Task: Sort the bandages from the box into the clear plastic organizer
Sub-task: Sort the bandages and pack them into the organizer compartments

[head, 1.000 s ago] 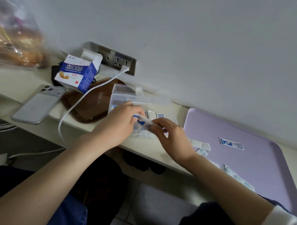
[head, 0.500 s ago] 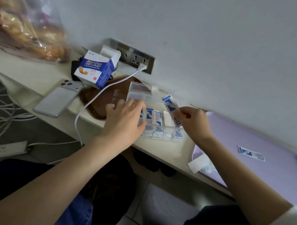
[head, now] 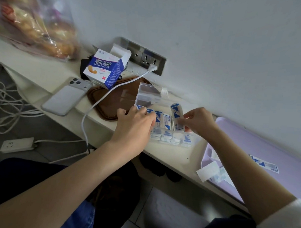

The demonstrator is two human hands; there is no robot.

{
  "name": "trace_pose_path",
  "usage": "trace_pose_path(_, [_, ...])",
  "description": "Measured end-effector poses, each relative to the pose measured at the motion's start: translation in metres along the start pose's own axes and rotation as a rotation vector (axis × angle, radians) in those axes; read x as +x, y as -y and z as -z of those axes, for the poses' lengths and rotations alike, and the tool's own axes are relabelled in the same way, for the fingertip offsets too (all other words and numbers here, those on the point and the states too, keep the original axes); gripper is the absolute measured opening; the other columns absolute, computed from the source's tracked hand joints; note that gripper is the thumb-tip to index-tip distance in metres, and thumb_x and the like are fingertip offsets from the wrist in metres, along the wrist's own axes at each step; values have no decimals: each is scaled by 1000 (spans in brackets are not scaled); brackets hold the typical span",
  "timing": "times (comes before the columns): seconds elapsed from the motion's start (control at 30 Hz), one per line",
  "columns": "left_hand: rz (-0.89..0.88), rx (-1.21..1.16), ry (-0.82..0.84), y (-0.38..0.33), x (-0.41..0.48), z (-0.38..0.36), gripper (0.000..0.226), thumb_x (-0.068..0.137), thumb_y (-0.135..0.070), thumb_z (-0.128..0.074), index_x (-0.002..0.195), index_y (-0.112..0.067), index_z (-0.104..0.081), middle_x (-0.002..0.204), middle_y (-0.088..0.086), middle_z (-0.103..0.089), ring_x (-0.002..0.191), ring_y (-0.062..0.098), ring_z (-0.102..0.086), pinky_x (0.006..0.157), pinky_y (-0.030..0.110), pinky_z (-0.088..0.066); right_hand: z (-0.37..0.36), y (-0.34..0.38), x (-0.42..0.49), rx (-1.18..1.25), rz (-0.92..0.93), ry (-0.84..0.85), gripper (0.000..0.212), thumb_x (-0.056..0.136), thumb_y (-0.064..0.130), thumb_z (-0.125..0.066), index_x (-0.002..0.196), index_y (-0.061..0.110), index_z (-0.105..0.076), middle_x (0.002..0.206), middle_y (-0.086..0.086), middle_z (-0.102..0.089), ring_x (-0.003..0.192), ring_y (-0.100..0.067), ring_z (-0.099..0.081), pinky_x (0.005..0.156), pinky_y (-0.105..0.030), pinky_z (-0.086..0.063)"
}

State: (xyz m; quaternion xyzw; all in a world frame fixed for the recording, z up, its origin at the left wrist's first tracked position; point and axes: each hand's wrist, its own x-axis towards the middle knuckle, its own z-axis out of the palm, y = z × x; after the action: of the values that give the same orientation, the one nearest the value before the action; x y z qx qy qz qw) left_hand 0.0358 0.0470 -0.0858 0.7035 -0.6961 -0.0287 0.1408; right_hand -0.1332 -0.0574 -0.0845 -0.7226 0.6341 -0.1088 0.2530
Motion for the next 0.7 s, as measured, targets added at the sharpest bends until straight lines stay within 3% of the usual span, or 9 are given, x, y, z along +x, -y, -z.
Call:
trace_pose_path(0.1, [8,-22,14,0,1,-1,14,94,-18,-49,98,-31,-48,97,-11,-40,104,15,-41,87,37,-27,-6,7,5,-35,-60,70,18,84,18,-63,90,3,-71,80,-9,-71,62,-14,-57,50,-11,-45])
trace_pose_path(0.27, [11,-42,22,0,2,0,15,94,-16,-49,95,-31,-46,96,-11,-40,104,15,-42,87,37,-26,-12,18,12,-81,-115,195,32,86,24,-64,107,-1,-64,100,-11,-68,77,-18,-58,76,-27,-52])
trace_pose_path(0.4, [18,-57,27,0,3,0,16,93,-16,-49,100,-30,-50,104,-9,-48,105,16,-42,88,38,-26,-15,24,14,-169,-129,268,41,84,28,-67,115,1,-60,100,-8,-62,81,-20,-53,71,-25,-42])
trace_pose_path(0.53, [15,-61,22,1,3,0,17,93,-14,-49,101,-30,-52,107,-8,-51,105,17,-43,88,38,-27,-19,25,20,-139,-151,247,42,81,26,-71,112,0,-61,109,-11,-67,97,-23,-66,88,-30,-53])
trace_pose_path(0.6, [13,-66,21,2,3,0,17,93,-14,-49,101,-29,-52,107,-8,-51,105,17,-43,89,38,-27,-20,24,21,-148,-147,210,40,79,25,-73,108,0,-63,105,-11,-68,96,-24,-67,88,-35,-55])
trace_pose_path(0.7, [13,-74,23,2,3,1,17,93,-15,-49,101,-29,-52,107,-8,-51,105,17,-44,90,39,-27,-20,23,19,-176,-123,163,35,77,23,-74,102,0,-66,94,-10,-68,78,-21,-63,79,-29,-55])
